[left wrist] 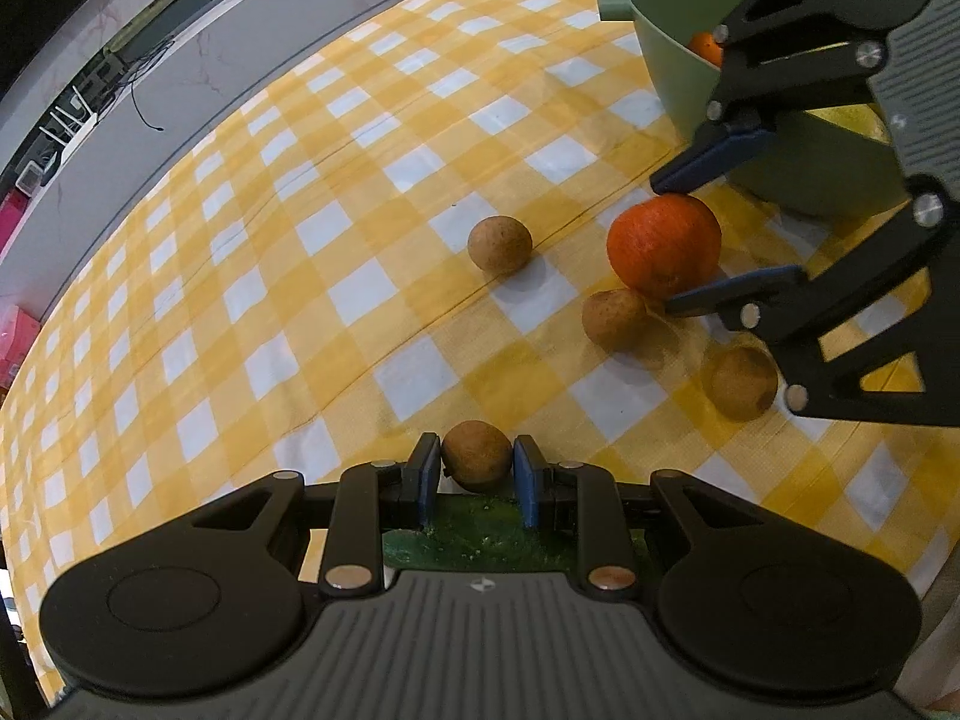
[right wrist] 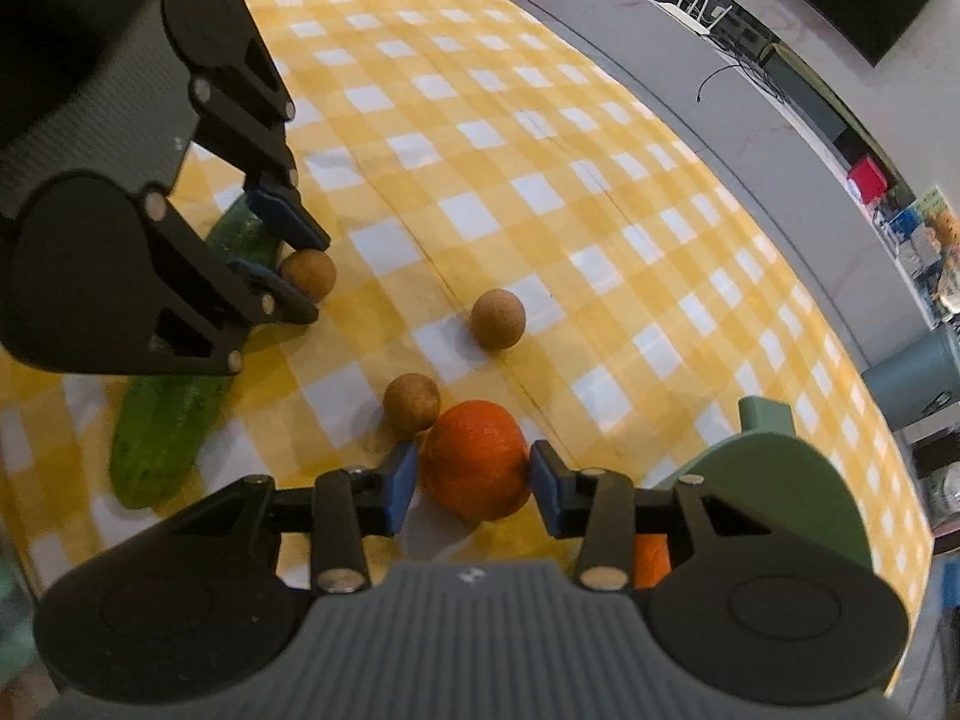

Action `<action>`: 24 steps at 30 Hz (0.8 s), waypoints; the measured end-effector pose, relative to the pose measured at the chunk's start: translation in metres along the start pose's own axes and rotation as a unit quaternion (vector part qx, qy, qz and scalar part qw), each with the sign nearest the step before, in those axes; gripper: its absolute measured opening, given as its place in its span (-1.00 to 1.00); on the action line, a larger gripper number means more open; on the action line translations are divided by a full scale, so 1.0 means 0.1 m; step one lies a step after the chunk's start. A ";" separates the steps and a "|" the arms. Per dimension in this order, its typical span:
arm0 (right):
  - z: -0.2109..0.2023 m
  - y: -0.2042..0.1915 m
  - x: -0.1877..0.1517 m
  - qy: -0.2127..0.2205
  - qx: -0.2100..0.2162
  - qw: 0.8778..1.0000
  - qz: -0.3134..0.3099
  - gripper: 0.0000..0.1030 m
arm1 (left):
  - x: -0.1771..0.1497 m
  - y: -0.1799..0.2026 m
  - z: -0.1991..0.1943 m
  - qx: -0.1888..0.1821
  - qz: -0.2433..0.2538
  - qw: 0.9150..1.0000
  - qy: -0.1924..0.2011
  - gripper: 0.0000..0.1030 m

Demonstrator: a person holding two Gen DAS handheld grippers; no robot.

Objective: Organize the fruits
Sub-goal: 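Lift the mandarin and kiwi and carry both toward the green colander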

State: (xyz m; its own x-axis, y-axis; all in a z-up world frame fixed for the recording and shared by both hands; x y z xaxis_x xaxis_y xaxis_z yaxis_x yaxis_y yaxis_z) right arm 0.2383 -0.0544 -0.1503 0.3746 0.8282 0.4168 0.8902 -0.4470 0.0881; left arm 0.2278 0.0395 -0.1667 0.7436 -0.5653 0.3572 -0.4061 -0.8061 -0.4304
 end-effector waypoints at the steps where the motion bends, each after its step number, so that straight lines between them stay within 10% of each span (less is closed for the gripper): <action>1: 0.02 -0.01 0.00 -0.003 -0.006 1.000 -0.005 -0.21 | 0.00 0.00 0.00 0.000 0.000 1.000 0.001 -0.43; 10: 0.08 -0.06 -0.01 -0.013 -0.048 0.998 -0.048 -0.27 | 0.00 0.01 -0.01 -0.001 -0.002 1.000 0.003 -0.44; 24: -0.70 -0.09 -0.08 0.016 0.027 0.999 0.012 -0.27 | 0.01 0.00 -0.02 0.020 0.000 1.000 0.002 -0.44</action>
State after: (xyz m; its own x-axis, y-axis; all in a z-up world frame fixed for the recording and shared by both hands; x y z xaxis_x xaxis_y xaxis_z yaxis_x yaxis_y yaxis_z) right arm 0.2088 -0.0803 -0.0906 0.3883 0.8054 0.4479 0.8938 -0.4474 0.0297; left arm 0.2271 0.0386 -0.1651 0.7410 -0.5661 0.3612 -0.3842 -0.7985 -0.4634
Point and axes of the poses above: each gripper's, at about its wrist camera, not at the fingertips, and z roughly the way its jaws point, y to its right, x to its top, the point moved 5 cm from there along z, roughly the way its jaws point, and after that the axes turned 13 degrees about x, right-handed, at the moved point
